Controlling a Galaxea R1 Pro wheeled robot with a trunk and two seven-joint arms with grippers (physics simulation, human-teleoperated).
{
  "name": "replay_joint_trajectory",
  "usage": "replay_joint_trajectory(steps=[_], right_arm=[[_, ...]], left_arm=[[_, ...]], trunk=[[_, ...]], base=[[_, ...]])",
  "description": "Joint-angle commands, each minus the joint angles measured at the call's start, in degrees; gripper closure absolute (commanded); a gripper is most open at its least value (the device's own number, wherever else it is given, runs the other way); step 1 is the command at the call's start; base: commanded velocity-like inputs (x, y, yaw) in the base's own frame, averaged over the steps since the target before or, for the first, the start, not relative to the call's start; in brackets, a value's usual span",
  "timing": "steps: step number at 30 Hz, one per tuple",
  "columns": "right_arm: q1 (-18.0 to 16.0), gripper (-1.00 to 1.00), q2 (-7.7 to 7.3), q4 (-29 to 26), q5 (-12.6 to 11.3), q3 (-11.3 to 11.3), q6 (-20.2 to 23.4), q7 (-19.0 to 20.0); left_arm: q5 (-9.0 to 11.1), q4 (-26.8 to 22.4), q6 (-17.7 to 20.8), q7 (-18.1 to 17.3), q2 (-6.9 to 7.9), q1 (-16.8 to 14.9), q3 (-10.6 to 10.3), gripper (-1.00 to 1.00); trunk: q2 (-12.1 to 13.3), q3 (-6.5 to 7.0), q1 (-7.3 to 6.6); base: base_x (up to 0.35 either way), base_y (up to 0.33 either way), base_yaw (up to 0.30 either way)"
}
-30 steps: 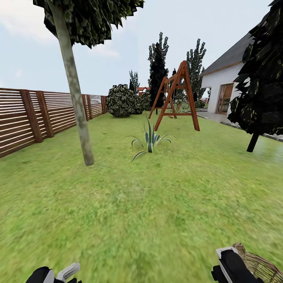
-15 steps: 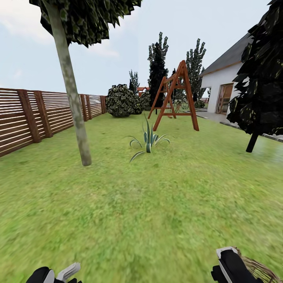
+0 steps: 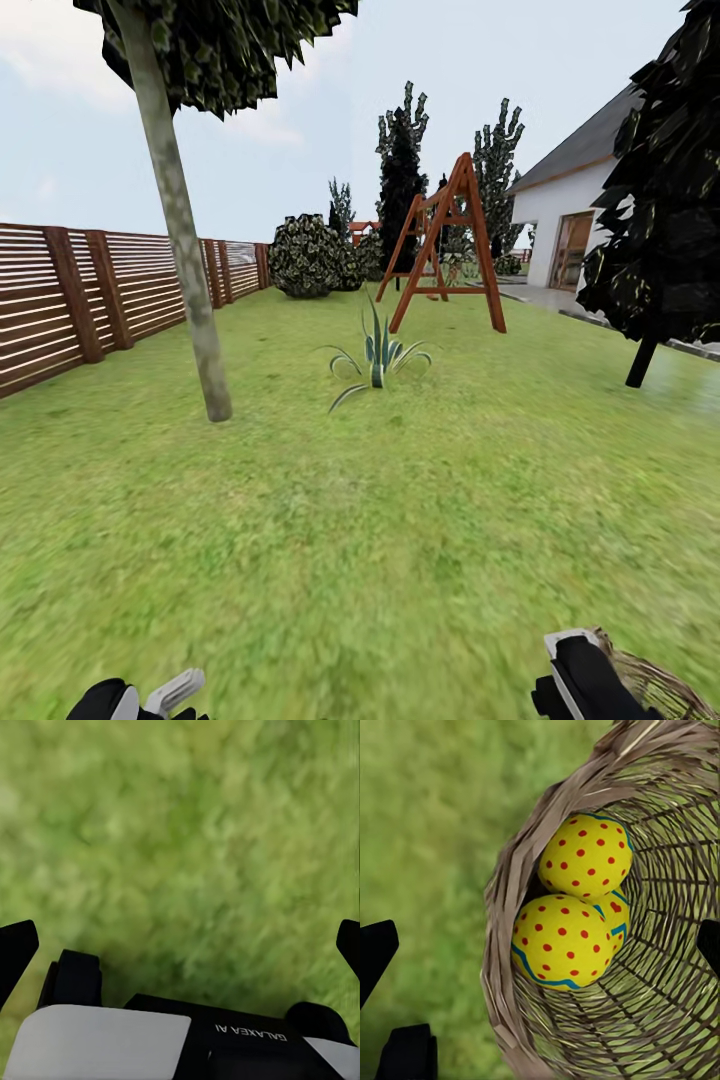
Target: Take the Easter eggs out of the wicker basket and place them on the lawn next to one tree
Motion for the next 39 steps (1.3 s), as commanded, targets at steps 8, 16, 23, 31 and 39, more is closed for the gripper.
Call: replay_joint_trajectory(steps=[8, 16, 23, 31, 39], right_arm=[[0.0, -1.00, 0.00, -0.1, 0.3, 0.2, 0.3, 0.0], [0.0, -1.00, -0.01, -0.1, 0.3, 0.2, 0.3, 0.0], [0.0, -1.00, 0.05, -0.1, 0.3, 0.2, 0.3, 0.0], [0.0, -1.00, 0.05, -0.1, 0.3, 0.3, 0.3, 0.1], [0.0, -1.00, -0.02, -0.1, 0.2, 0.2, 0.3, 0.1]], left_arm=[[-0.2, 0.0, 0.3, -0.3, -0.02, 0.0, 0.2, -1.00], [-0.2, 0.0, 0.3, -0.3, -0.02, 0.0, 0.1, -1.00], [-0.2, 0.0, 0.3, -0.4, -0.02, 0.0, 0.1, -1.00], [-0.2, 0.0, 0.3, -0.4, -0.02, 0.0, 0.1, -1.00], [-0.2, 0.0, 0.3, -0.3, -0.02, 0.0, 0.1, -1.00]], trunk=[[-3.3, -1.50, 1.76], [-6.5, -2.94, 3.51], [-9.3, -4.20, 5.05], [-12.5, -5.63, 6.81], [-15.7, -7.07, 8.56]], base=[[0.000, 0.000, 0.000], [0.000, 0.000, 0.000], [0.000, 0.000, 0.000], [0.000, 0.000, 0.000], [0.000, 0.000, 0.000]])
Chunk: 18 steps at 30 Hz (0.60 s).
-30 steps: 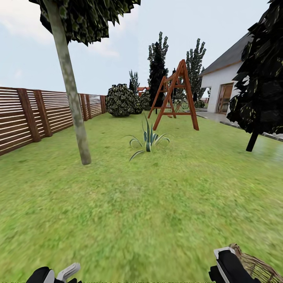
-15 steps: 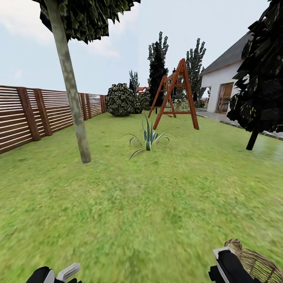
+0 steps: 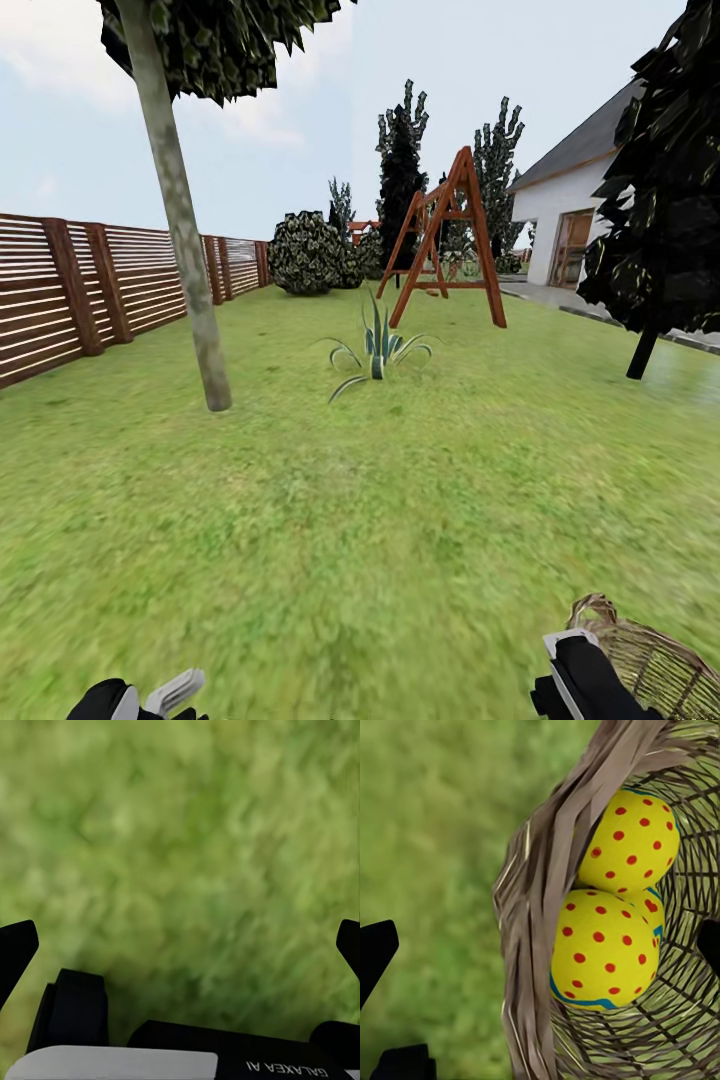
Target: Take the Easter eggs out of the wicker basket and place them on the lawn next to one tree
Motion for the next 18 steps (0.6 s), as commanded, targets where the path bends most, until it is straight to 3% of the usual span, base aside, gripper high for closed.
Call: replay_joint_trajectory(steps=[1, 18], right_arm=[[0.0, -1.00, -0.06, 0.0, 0.3, 0.2, 0.3, 0.0], [0.0, -1.00, 0.01, 0.0, 0.3, 0.3, 0.3, 0.2]], left_arm=[[-0.2, 0.0, 0.3, -0.3, -0.02, 0.0, 0.2, -1.00], [-0.2, 0.0, 0.3, -0.3, -0.50, 0.0, 0.2, -1.00]], trunk=[[-0.4, -0.25, 0.22], [-7.3, -3.30, 3.95]], base=[[0.000, 0.000, 0.000], [0.000, 0.000, 0.000]])
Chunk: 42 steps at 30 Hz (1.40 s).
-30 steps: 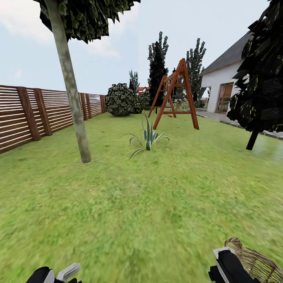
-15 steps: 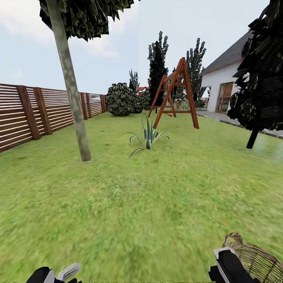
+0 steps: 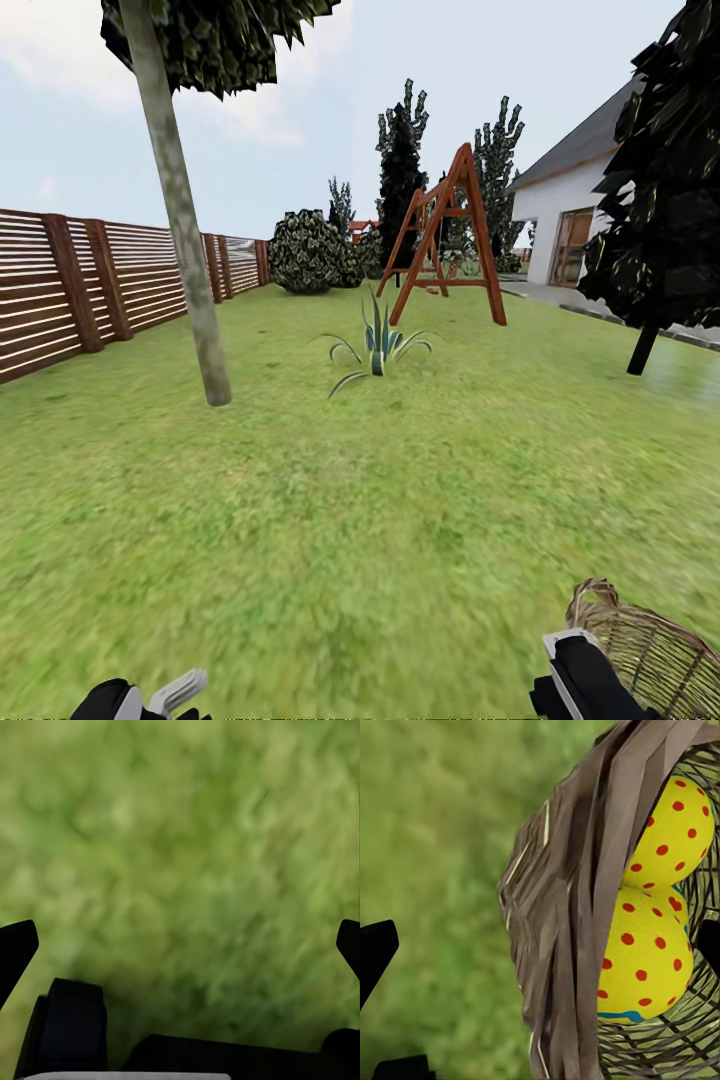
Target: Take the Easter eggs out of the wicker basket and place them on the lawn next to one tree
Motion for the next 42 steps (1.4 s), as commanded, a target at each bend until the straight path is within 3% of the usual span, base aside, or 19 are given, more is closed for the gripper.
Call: replay_joint_trajectory(steps=[1, 10, 14, 15, 42], right_arm=[[0.0, -1.00, -0.05, 0.0, 0.3, 0.2, 0.3, 0.0], [0.0, -1.00, 0.02, 0.0, 0.3, 0.2, 0.2, 0.0], [0.0, -1.00, 0.03, -0.1, 0.3, 0.2, 0.2, 0.0], [0.0, 1.00, 0.03, -0.1, 0.3, 0.2, 0.1, 0.0], [0.0, 1.00, 0.14, 0.2, 0.3, 0.2, -0.1, 0.0]], left_arm=[[-0.2, 0.0, 0.3, -0.3, -0.05, 0.0, 0.1, -1.00], [-0.2, 0.0, 0.2, -0.3, -0.15, 0.0, 0.2, -1.00], [-0.3, 0.0, 0.2, -0.3, -0.46, 0.0, 0.2, -1.00], [-0.3, 0.0, 0.2, -0.3, -0.48, 0.0, 0.2, -1.00], [-0.3, 0.0, 0.2, -0.3, -1.13, 0.0, 0.2, -1.00]], trunk=[[-0.4, -0.25, 0.21], [-4.1, -1.86, 2.19], [-4.1, -2.75, 2.29], [-4.1, -2.75, 2.29], [-4.1, -2.08, 2.22]], base=[[0.000, 0.000, 0.000], [0.000, 0.000, 0.000], [0.000, 0.000, 0.000], [0.000, 0.000, 0.000], [0.000, 0.000, 0.000]])
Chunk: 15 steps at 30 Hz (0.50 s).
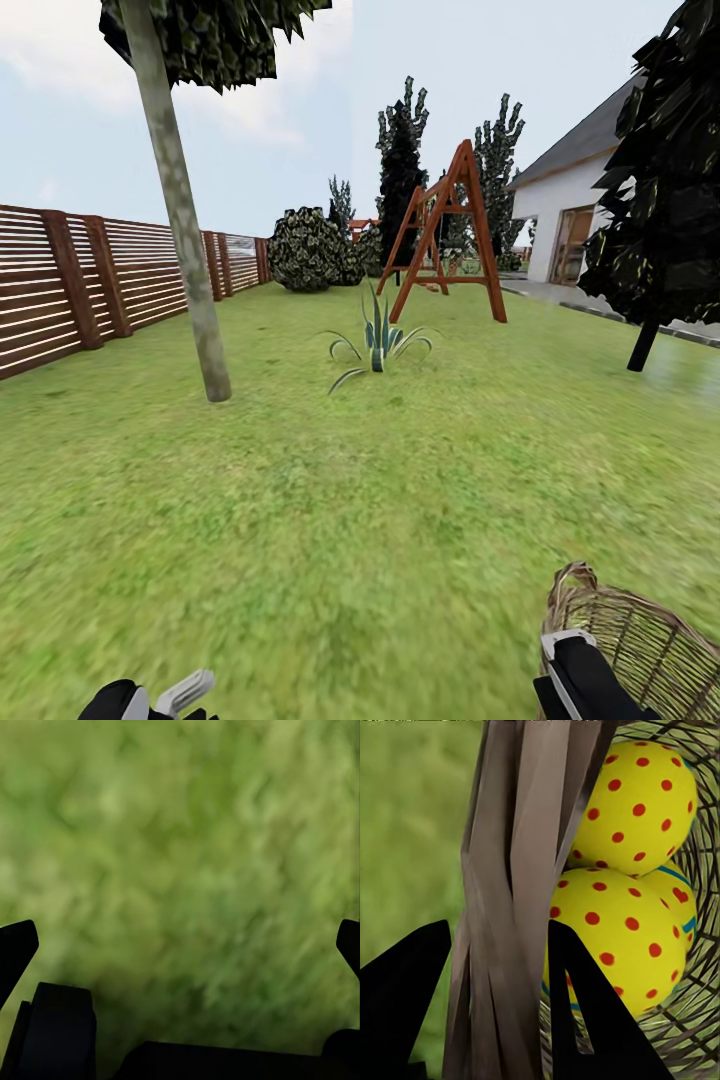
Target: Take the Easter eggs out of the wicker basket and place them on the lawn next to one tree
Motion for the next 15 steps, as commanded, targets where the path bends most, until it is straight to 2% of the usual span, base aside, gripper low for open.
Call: replay_joint_trajectory(steps=[1, 12, 15], right_arm=[[0.0, 1.00, -0.10, -0.1, 0.0, 0.2, 0.2, 0.1], [0.0, 1.00, -0.53, 0.0, -0.7, 0.2, 0.0, 0.4], [0.0, 1.00, -0.35, 0.0, -0.1, 0.2, 0.1, 0.2]], left_arm=[[-0.2, 0.0, 0.3, -0.3, -0.02, 0.0, 0.2, -1.00], [-0.2, 0.0, 0.3, -0.3, -0.39, 0.0, 0.2, -1.00], [-0.2, 0.0, -0.2, -0.3, -0.46, 0.0, 0.2, -1.00]], trunk=[[0.0, -0.07, -0.01], [0.0, -0.07, -0.01], [0.0, 0.15, -0.03]], base=[[0.000, 0.000, 0.000], [0.000, 0.000, 0.000], [0.000, 0.000, 0.000]])
